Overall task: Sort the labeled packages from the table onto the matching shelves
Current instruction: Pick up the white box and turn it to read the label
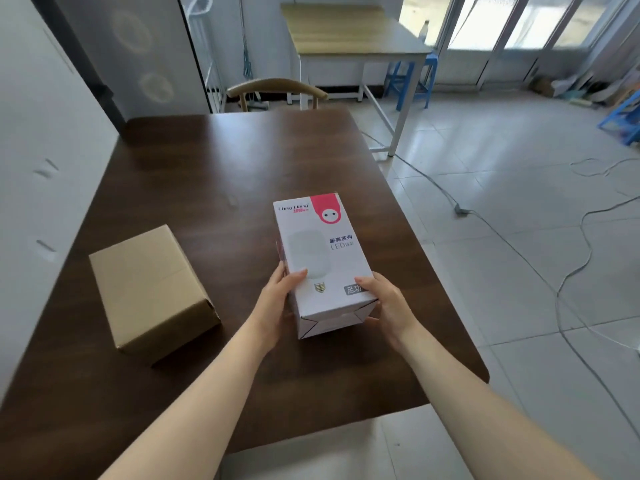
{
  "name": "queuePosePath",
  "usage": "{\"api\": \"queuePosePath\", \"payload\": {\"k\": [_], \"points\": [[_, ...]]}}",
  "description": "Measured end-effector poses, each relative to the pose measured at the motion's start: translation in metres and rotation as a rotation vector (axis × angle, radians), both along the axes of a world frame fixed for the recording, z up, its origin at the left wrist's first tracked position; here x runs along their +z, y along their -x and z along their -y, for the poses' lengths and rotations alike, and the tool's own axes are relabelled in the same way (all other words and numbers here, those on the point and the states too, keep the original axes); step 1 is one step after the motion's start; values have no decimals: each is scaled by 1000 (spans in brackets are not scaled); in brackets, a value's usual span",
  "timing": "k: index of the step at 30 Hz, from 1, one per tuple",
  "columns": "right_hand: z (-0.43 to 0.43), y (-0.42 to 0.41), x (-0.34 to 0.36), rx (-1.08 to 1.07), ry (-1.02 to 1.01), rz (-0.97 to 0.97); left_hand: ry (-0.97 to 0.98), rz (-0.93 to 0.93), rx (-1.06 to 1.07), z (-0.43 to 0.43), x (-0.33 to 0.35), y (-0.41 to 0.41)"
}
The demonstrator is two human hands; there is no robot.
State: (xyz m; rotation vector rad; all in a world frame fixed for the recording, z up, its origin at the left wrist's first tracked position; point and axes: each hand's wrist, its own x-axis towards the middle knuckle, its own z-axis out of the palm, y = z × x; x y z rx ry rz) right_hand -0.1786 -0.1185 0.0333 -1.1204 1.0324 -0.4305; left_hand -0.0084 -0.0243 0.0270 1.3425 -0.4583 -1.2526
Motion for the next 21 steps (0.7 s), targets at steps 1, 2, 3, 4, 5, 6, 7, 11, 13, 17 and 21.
{"api": "queuePosePath", "payload": {"k": [1, 2, 3, 4, 5, 6, 7, 11, 13, 17, 21], "points": [[2, -3, 15, -4, 27, 22, 31, 12, 6, 2, 17, -4], [4, -7, 32, -7, 56, 50, 70, 24, 12, 4, 35, -8], [7, -11, 51, -5, 84, 84, 114, 32, 21, 6, 54, -13], [8, -15, 73, 2, 114, 119, 157, 37, 29, 7, 74, -18], [10, -19, 95, 17, 149, 151, 200, 45, 28, 8, 95, -23], [11, -22, 117, 31, 184, 184, 239, 60, 24, 8, 118, -28], [13, -25, 139, 40, 215, 216, 269, 83, 24, 7, 142, -31], [8, -33, 229, 77, 323, 353, 386, 176, 48, -1, 236, -41], [2, -38, 272, 82, 374, 442, 460, 254, 51, -8, 280, -45], [-11, -47, 342, 96, 463, 546, 574, 405, 51, -31, 359, -49], [-27, -58, 387, 136, 534, 624, 660, 497, 70, -59, 412, -51]]}}
